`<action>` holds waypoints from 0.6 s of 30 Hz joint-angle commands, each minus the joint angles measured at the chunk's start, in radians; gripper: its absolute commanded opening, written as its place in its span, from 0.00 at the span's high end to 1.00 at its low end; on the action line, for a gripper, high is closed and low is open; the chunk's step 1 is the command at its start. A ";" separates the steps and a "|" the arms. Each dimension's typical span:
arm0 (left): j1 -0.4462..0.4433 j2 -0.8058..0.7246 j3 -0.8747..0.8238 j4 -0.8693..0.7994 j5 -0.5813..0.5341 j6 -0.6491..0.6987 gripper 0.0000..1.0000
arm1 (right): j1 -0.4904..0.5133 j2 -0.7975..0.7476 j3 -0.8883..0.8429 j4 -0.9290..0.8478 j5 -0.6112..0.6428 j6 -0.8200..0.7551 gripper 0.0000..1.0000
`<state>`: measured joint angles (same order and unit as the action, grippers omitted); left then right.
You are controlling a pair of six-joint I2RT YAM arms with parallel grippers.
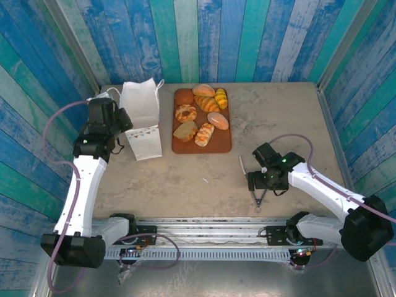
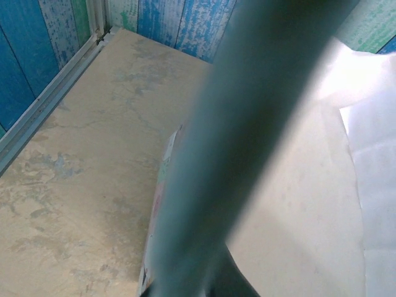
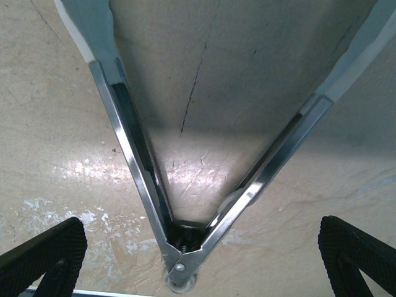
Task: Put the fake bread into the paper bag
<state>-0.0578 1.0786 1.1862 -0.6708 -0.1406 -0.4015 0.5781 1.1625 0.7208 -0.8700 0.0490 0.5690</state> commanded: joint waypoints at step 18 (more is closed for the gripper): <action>0.005 -0.017 -0.014 0.065 0.012 0.024 1.00 | 0.012 0.166 -0.126 0.261 -0.010 0.113 0.00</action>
<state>-0.0578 1.0779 1.1690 -0.6441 -0.1318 -0.3931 0.5861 1.2957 0.6025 -0.6544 0.0101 0.6670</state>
